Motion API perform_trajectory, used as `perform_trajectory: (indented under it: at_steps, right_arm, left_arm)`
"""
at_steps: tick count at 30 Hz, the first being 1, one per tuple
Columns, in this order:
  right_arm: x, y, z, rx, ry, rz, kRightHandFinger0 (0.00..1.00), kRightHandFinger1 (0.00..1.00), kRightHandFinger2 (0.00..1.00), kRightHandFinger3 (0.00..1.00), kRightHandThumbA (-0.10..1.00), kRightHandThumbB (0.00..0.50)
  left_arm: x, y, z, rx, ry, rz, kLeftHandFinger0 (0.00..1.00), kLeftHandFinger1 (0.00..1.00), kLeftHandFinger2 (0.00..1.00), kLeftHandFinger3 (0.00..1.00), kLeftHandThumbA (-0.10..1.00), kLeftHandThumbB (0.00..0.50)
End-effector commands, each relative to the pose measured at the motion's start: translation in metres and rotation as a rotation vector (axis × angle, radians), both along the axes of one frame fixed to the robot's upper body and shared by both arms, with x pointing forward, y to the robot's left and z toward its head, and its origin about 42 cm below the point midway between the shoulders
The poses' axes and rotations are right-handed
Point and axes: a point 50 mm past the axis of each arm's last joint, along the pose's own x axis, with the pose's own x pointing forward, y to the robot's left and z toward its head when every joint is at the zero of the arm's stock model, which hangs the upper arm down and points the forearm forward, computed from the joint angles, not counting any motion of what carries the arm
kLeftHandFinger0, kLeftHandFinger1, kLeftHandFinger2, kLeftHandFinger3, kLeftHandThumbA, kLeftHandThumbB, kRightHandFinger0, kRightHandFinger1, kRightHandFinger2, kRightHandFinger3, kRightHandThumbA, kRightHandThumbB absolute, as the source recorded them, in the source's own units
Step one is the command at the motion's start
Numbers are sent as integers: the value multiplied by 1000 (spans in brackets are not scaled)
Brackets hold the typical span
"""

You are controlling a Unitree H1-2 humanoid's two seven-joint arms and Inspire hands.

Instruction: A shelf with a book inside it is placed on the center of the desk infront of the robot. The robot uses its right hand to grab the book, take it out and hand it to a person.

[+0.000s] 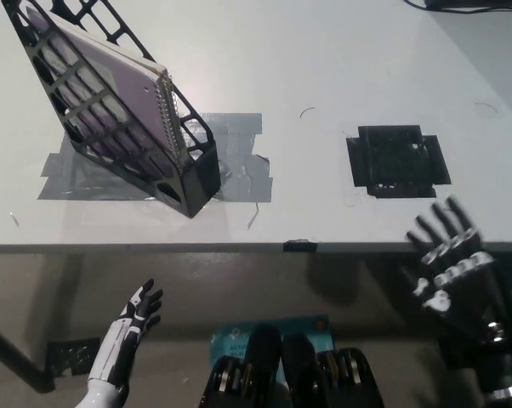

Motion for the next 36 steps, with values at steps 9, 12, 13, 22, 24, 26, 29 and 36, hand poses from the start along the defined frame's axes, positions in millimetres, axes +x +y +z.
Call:
perform_trajectory:
  at_steps: [9, 12, 13, 22, 24, 26, 29, 36]
  right_arm:
    - [1, 36, 159, -107, -543, 156, 1000, 1000, 1000, 1000, 920, 408]
    - [45, 65, 157, -113, -429, 212, 1000, 1000, 1000, 1000, 846, 353]
    - [63, 75, 154, -137, -395, 222, 1000, 1000, 1000, 1000, 847, 350]
    - [158, 148, 144, -217, -216, 314, 1000, 1000, 1000, 1000, 801, 338]
    - [172, 164, 145, -243, -189, 333, 1000, 1000, 1000, 1000, 811, 329]
    - [187, 180, 146, -242, -162, 356, 1000, 1000, 1000, 1000, 790, 362]
    - [200, 200, 149, -213, -130, 389, 1000, 1000, 1000, 1000, 747, 438]
    - [210, 229, 164, -230, -139, 398, 1000, 1000, 1000, 1000, 807, 467]
  left_arm:
    - [8, 0, 15, 20, -102, -55, 1000, 1000, 1000, 1000, 958, 245]
    - [7, -1, 15, 11, -101, -65, 1000, 1000, 1000, 1000, 956, 256]
    - [6, -1, 16, 10, -96, -64, 1000, 1000, 1000, 1000, 955, 257]
    - [6, -4, 19, 12, -86, -61, 1000, 1000, 1000, 1000, 936, 253]
    - [7, -4, 19, 17, -76, -62, 1000, 1000, 1000, 1000, 943, 281]
    - [8, -5, 20, 12, -84, -74, 1000, 1000, 1000, 1000, 935, 278]
    - [9, -5, 19, 35, -96, -89, 1000, 1000, 1000, 1000, 965, 284]
    - [12, -4, 23, 44, -97, -100, 1000, 1000, 1000, 1000, 969, 323]
